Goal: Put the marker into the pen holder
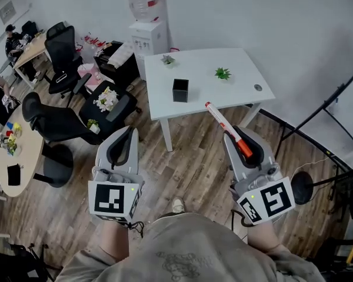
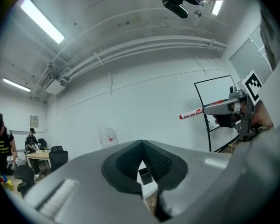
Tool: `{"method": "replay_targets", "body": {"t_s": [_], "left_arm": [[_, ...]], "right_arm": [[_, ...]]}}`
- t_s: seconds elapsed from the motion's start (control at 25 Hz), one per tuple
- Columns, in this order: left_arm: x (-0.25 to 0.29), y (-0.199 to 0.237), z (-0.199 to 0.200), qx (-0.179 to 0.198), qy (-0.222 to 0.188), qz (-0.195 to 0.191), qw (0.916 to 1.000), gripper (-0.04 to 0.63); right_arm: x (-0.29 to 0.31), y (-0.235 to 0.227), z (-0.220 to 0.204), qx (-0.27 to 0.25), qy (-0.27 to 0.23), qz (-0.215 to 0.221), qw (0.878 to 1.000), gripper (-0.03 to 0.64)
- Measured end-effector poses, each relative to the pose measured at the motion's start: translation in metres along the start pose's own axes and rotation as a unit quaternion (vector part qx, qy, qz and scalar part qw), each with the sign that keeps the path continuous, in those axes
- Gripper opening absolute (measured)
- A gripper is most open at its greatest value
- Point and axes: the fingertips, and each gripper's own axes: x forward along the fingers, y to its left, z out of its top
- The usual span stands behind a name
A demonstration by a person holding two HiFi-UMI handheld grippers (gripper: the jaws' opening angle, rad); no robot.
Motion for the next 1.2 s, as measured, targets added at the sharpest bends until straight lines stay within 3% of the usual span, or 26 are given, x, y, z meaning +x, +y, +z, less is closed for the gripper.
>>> {"method": "replay_targets", "body": {"t_s": [0.28,0.6,1.2], "left_arm": [[0.036,0.034,-0.005,-0.008,-0.014,0.005,0.9999,0.000],[0.086,0.032,-0.030,-0.006,0.015,-0.024,0.9996,0.000],[0.249,0.057,-0.035,0.033,0.046,0.007,0.9984,0.000]], "right_arm": [[0.050,-0.009,-0.015,0.006,0.009,-0.004,1.000,0.098],[0.085,-0.038,-0.043,0.017,0.029,-0.006,0.999,0.098],[0.223,-0.161,-0.087,0.045,0.032,0.042,0.998,0.098]]}}
